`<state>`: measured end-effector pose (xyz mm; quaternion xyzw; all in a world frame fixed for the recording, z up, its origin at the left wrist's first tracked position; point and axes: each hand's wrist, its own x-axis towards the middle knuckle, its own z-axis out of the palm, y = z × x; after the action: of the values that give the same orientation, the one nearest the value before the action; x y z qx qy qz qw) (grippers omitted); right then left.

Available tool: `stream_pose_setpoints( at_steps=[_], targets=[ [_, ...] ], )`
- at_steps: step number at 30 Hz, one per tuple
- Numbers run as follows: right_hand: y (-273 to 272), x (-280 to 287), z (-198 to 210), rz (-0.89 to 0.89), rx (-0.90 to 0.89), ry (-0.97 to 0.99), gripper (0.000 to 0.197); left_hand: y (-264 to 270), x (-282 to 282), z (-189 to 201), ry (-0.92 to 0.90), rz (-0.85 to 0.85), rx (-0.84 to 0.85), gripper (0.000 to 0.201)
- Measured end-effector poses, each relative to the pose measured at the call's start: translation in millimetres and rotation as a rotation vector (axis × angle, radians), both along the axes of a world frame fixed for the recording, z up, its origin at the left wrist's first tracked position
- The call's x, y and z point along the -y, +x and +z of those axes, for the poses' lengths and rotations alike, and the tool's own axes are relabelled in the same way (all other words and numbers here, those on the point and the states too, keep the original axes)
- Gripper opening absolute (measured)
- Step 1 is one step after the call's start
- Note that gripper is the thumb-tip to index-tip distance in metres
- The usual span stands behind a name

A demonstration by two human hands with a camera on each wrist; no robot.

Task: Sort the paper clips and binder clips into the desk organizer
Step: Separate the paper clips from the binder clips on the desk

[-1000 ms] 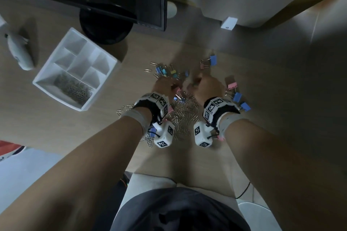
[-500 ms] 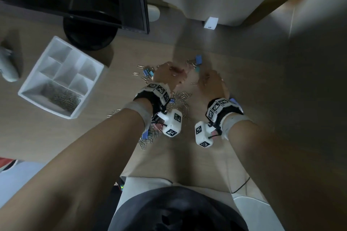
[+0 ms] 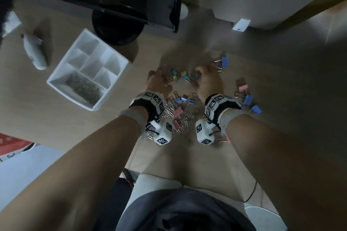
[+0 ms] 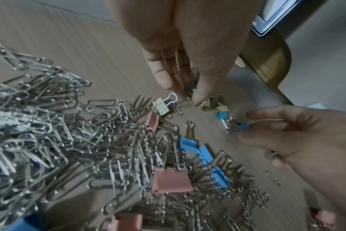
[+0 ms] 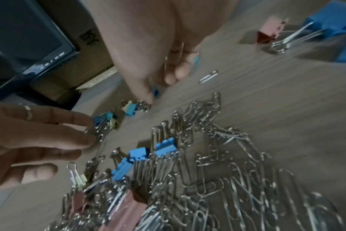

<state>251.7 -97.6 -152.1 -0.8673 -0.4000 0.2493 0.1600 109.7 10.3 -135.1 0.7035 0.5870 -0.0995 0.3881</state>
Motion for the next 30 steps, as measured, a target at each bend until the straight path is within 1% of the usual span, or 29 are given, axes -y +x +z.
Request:
stream_pose_setpoints(
  at_steps=[3, 5, 7, 10, 13, 15, 17, 21, 26, 28, 30],
  targets=[
    [-1, -8, -8, 0.086, 0.036, -0.080, 0.046, -2, -3, -3, -0.019, -0.037, -0.019, 0.049],
    [-1, -10, -9, 0.095, 0.057, -0.101, 0.046, -3, -2, -5, -0.029, -0.040, 0.017, 0.050],
    [0, -13, -10, 0.075, 0.054, -0.080, 0.035, -2, 0, -5, -0.022, -0.030, 0.053, 0.051],
    [0, -13, -9, 0.059, -0.008, -0.065, 0.019, 1, 1, -6, 0.051, -0.055, 0.055, 0.055],
    [0, -10, -9, 0.077, -0.054, -0.072, 0.021, 3, -1, -7, 0.100, -0.068, 0.032, 0.062],
    [0, -6, -8, 0.101, -0.086, -0.072, 0.016, 3, -2, -10, 0.089, -0.061, 0.013, 0.063],
    [-1, -1, -5, 0.136, -0.118, -0.075, 0.011, 3, -2, -11, 0.068, -0.056, 0.014, 0.059],
    [0, 10, 7, 0.151, -0.164, -0.053, 0.012, 4, 1, -10, 0.031, -0.063, 0.012, 0.039],
    [5, 17, 23, 0.152, -0.174, -0.026, 0.013, 4, 4, -10, -0.002, -0.044, 0.002, 0.036],
    [8, 16, 28, 0.216, -0.244, -0.076, 0.014, 4, 4, -9, -0.010, -0.047, 0.004, 0.034],
    [8, 14, 31, 0.308, -0.319, -0.191, 0.018, 4, 4, -10, -0.017, -0.050, 0.004, 0.034]
  ],
)
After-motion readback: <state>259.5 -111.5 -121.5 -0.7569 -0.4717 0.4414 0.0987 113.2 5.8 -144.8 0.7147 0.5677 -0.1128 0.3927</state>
